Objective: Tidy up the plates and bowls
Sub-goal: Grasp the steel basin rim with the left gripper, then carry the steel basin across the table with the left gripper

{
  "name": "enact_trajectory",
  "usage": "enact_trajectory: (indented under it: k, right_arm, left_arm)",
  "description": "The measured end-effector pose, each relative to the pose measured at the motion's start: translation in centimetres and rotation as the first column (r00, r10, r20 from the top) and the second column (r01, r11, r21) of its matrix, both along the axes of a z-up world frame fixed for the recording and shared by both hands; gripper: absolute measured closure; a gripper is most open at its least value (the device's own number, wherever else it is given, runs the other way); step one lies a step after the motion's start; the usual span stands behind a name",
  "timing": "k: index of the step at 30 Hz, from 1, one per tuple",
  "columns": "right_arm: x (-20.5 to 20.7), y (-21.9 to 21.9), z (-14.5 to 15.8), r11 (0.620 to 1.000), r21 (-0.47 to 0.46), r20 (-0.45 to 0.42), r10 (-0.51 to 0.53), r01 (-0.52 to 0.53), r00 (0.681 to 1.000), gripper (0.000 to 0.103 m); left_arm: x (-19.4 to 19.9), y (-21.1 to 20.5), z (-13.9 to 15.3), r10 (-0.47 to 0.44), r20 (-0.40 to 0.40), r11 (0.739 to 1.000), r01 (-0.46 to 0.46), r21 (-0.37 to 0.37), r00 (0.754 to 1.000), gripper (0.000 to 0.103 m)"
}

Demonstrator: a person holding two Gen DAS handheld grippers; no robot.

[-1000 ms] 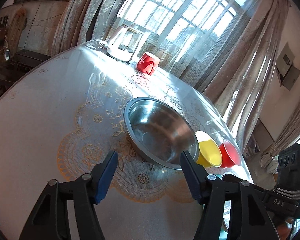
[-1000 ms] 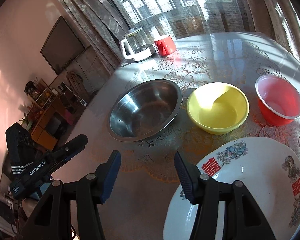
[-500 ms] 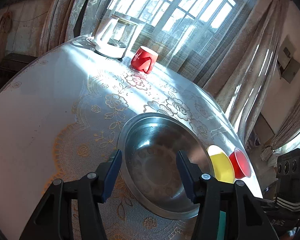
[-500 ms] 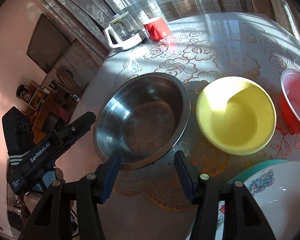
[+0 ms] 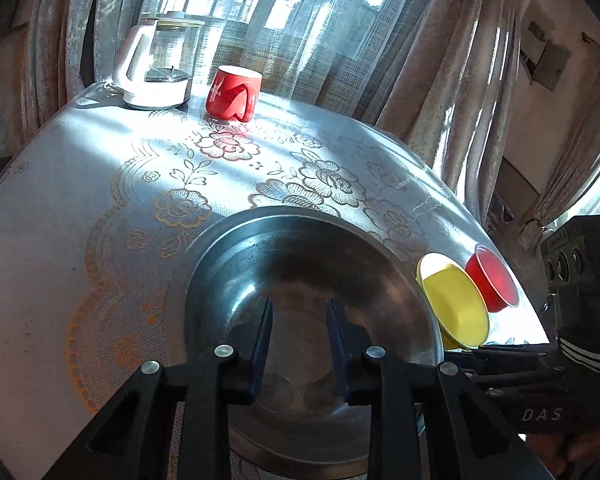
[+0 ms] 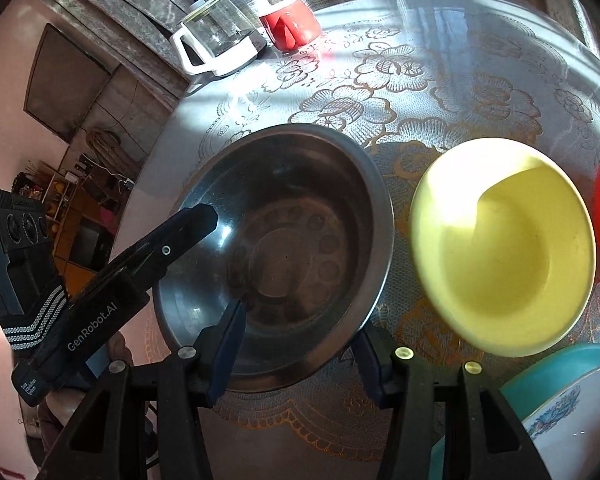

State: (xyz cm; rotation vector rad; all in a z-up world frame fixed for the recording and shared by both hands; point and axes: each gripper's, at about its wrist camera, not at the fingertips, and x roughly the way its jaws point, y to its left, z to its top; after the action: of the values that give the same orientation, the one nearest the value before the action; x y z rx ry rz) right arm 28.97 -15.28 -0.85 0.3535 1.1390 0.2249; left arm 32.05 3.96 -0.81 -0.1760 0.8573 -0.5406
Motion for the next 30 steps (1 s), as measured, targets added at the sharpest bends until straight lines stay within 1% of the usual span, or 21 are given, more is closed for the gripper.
enact_trajectory:
  k: [1, 2, 4, 6, 8, 9, 10, 11, 12, 13, 14, 16, 17, 22, 24, 26, 28, 30]
  right_arm:
    - [0.1, 0.2, -0.1, 1.000, -0.017, -0.001, 0.012, -0.012, 1.000, 0.073]
    - [0.1, 0.4, -0.2, 0.999, -0.028, 0.002, 0.025, -0.025, 1.000, 0.075]
    - [0.0, 0.6, -0.2, 0.998, -0.051, 0.028, 0.036, -0.034, 0.999, 0.075]
    - [0.0, 0.5, -0.4, 0.998, -0.052, 0.037, 0.027, -0.025, 0.999, 0.075]
    - [0.1, 0.2, -0.7, 0.999, -0.037, 0.017, 0.005, -0.004, 1.000, 0.075]
    - [0.0, 0.3, -0.6, 0.999, -0.044, 0.026, 0.004, -0.003, 1.000, 0.075]
    - [-0.1, 0.4, -0.5, 0.998, -0.061, 0.046, 0.013, -0.010, 0.999, 0.075]
    - [-0.3, 0.5, -0.3, 0.997, -0.076, 0.055, 0.012, -0.008, 0.998, 0.074]
    - [-0.5, 0.6, -0.2, 0.996, -0.087, 0.051, 0.005, -0.001, 0.999, 0.074]
    - [-0.6, 0.8, -0.1, 0.996, -0.094, 0.049, 0.005, 0.000, 0.999, 0.072]
    - [-0.7, 1.0, 0.0, 0.994, -0.107, 0.052, 0.009, -0.004, 0.999, 0.071]
    - [-0.8, 1.4, 0.1, 0.989, -0.147, 0.056, 0.006, 0.003, 0.998, 0.068]
    - [-0.8, 1.5, 0.2, 0.988, -0.152, 0.055, 0.004, 0.004, 0.998, 0.068]
    - [-0.6, 2.0, -0.2, 0.987, -0.160, 0.048, -0.005, 0.013, 0.999, 0.068]
    - [-0.2, 2.2, -0.4, 0.986, -0.167, 0.045, -0.012, 0.019, 0.999, 0.068]
    - [0.2, 2.3, -0.7, 0.985, -0.169, 0.040, -0.010, 0.017, 0.999, 0.068]
    - [0.4, 2.2, -1.0, 0.985, -0.174, 0.043, 0.003, 0.004, 0.999, 0.069]
    - [0.7, 2.6, -1.1, 0.981, -0.194, 0.049, 0.018, -0.008, 0.999, 0.069]
  left_arm:
    - [-0.6, -0.1, 0.0, -0.014, 0.005, 1.000, 0.014, -0.009, 1.000, 0.077]
    - [-1.2, -0.2, -0.1, -0.021, 0.019, 1.000, 0.022, -0.011, 1.000, 0.077]
    - [-2.2, 0.1, -0.4, 0.008, 0.040, 1.000, -0.008, 0.001, 0.999, 0.077]
    - [-3.1, 1.3, -0.5, 0.057, 0.047, 0.997, -0.054, -0.048, 0.997, 0.077]
    - [-3.9, 2.9, 0.1, 0.132, 0.065, 0.988, -0.126, -0.091, 0.989, 0.072]
    - [-4.2, 3.6, 0.4, 0.157, 0.065, 0.983, -0.149, -0.107, 0.985, 0.065]
    - [-4.5, 4.4, 0.7, 0.198, 0.058, 0.974, -0.190, -0.120, 0.978, 0.060]
    - [-4.8, 5.0, 1.1, 0.233, 0.059, 0.967, -0.225, -0.120, 0.971, 0.057]
    - [-5.1, 5.4, 1.5, 0.258, 0.069, 0.962, -0.249, -0.112, 0.964, 0.050]
    - [-5.4, 5.7, 1.8, 0.282, 0.078, 0.957, -0.273, -0.102, 0.956, 0.046]
    - [-5.5, 6.0, 1.9, 0.293, 0.076, 0.953, -0.286, -0.098, 0.953, 0.045]
    - [-5.3, 6.4, 1.7, 0.286, 0.049, 0.955, -0.280, -0.103, 0.957, 0.038]
    - [-5.2, 6.5, 1.5, 0.290, 0.039, 0.953, -0.285, -0.101, 0.956, 0.037]
    - [-3.6, 6.2, -0.4, 0.286, -0.022, 0.954, -0.287, -0.082, 0.958, 0.037]
    - [-3.1, 6.1, -1.0, 0.270, -0.038, 0.957, -0.273, -0.100, 0.962, 0.039]
    - [-2.8, 5.8, -1.2, 0.244, -0.035, 0.961, -0.247, -0.128, 0.969, 0.048]
    - [-2.4, 5.1, -1.4, 0.213, -0.035, 0.968, -0.216, -0.128, 0.976, 0.061]
    - [-2.3, 4.6, -1.4, 0.205, -0.026, 0.972, -0.206, -0.115, 0.978, 0.063]
